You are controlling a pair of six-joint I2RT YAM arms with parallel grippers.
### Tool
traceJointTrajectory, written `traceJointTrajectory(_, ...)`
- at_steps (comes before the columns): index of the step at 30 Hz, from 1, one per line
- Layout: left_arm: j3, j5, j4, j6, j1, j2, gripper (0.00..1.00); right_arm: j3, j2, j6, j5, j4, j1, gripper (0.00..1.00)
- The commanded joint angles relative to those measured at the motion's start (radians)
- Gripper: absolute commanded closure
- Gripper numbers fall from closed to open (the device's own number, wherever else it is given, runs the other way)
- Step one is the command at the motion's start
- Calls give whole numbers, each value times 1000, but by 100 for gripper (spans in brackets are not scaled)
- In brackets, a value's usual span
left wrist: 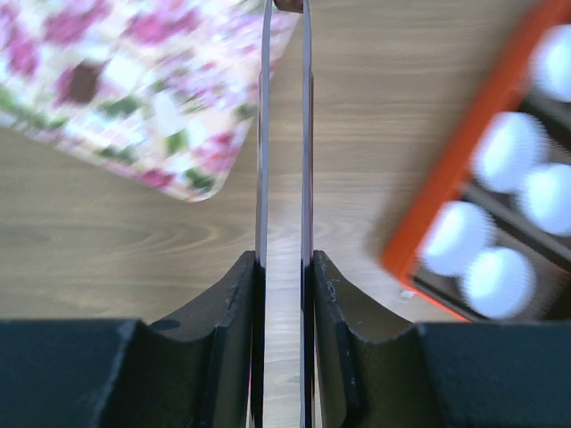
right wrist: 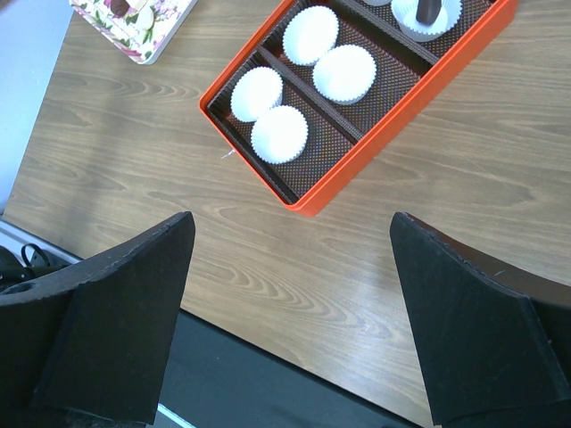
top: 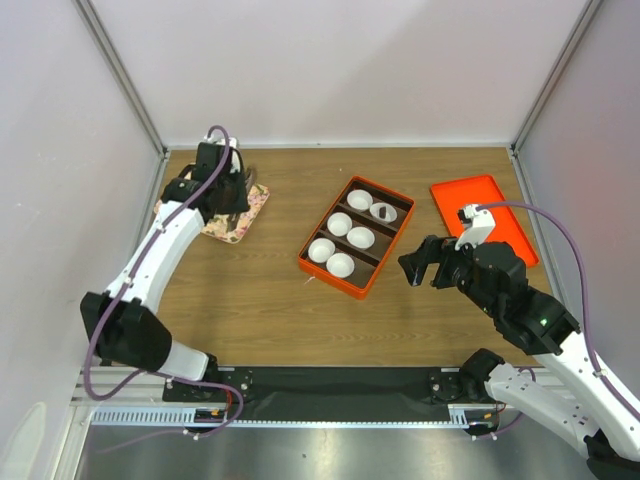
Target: Pack the chocolate
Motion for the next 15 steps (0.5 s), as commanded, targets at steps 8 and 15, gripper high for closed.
traceJointTrajectory(8, 179, 51, 88, -51, -366, 70, 76, 15, -27, 11, 17, 10, -3, 3)
traceJointTrajectory(15, 335, 10, 64, -37, -474, 213, 77, 25, -43, 9, 33, -27, -1, 3)
